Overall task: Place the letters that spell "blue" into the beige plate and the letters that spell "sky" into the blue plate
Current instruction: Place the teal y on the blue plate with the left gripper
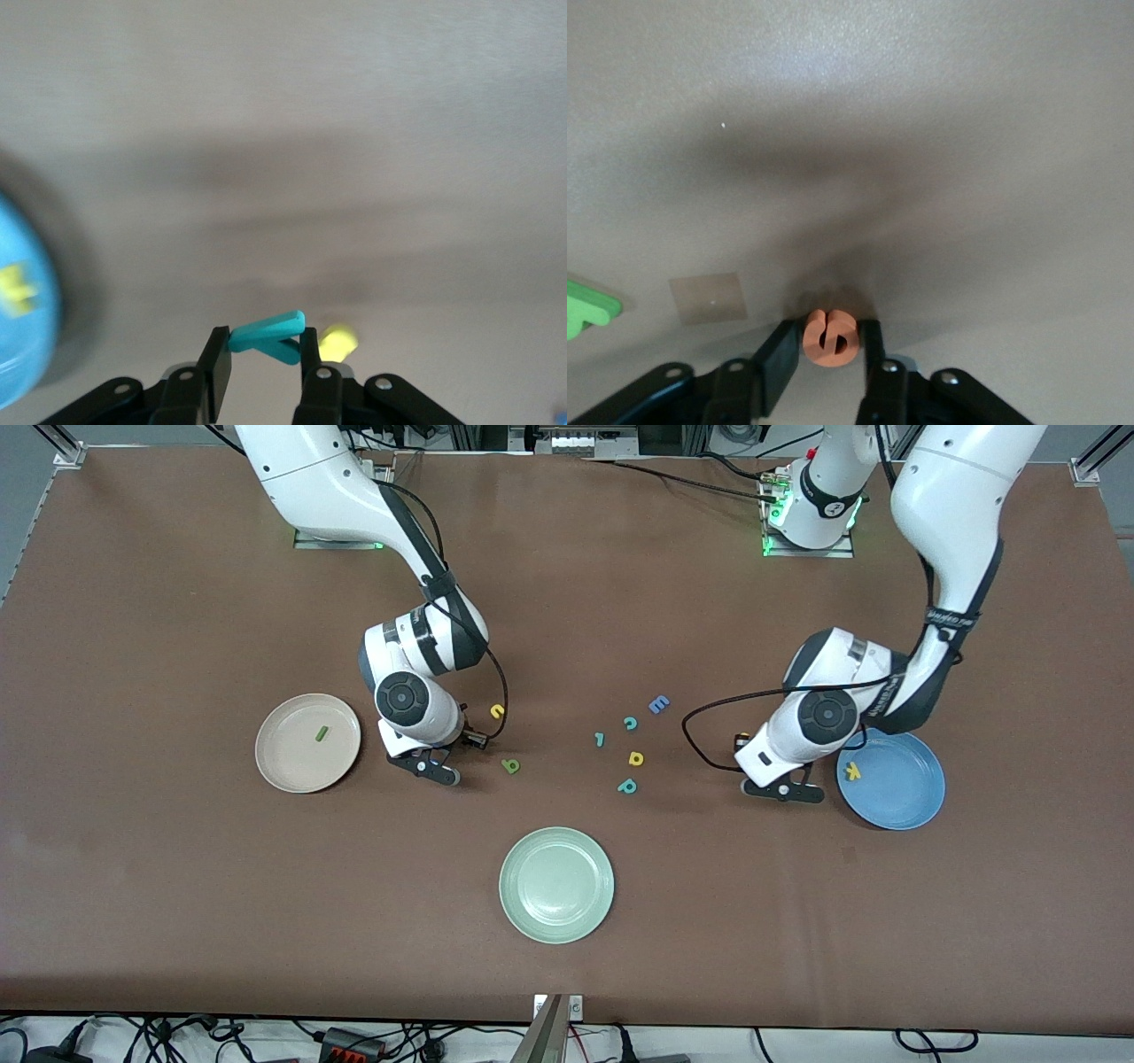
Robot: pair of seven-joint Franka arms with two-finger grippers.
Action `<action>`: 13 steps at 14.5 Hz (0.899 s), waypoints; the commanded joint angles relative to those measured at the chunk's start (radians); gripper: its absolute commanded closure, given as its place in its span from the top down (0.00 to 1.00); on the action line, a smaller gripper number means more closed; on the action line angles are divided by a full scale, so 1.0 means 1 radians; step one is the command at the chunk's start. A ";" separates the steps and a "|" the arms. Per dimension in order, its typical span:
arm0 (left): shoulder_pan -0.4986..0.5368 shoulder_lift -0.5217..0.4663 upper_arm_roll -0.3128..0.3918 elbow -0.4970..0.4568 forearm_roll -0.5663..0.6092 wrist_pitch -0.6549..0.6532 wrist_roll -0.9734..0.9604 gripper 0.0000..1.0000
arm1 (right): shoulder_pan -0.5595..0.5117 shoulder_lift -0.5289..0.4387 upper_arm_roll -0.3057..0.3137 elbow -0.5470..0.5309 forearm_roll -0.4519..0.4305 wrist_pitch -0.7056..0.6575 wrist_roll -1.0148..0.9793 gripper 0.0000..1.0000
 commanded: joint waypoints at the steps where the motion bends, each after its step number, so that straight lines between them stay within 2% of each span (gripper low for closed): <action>1: 0.106 -0.030 -0.003 0.042 0.025 -0.094 0.153 0.19 | -0.003 -0.003 -0.003 -0.014 0.011 0.024 -0.010 0.32; 4: 0.249 -0.027 -0.008 0.033 0.025 -0.085 0.318 0.19 | -0.011 -0.012 -0.006 -0.008 0.011 0.021 -0.043 0.24; 6: 0.286 -0.008 -0.008 0.029 0.025 -0.070 0.372 0.19 | -0.025 -0.038 -0.008 -0.003 0.011 0.013 -0.063 0.19; 9: 0.396 0.045 -0.008 -0.024 0.025 0.060 0.504 0.21 | -0.069 -0.087 -0.009 -0.003 0.011 -0.013 -0.134 0.18; 11: 0.429 0.048 -0.008 -0.056 0.025 0.100 0.524 0.27 | -0.133 -0.106 -0.017 -0.005 0.003 -0.086 -0.244 0.18; 12: 0.426 0.048 -0.008 -0.056 0.025 0.097 0.524 0.61 | -0.172 -0.107 -0.029 -0.011 0.001 -0.132 -0.323 0.18; 13: 0.426 0.046 -0.008 -0.056 0.025 0.094 0.522 1.00 | -0.215 -0.109 -0.040 -0.014 0.001 -0.152 -0.397 0.18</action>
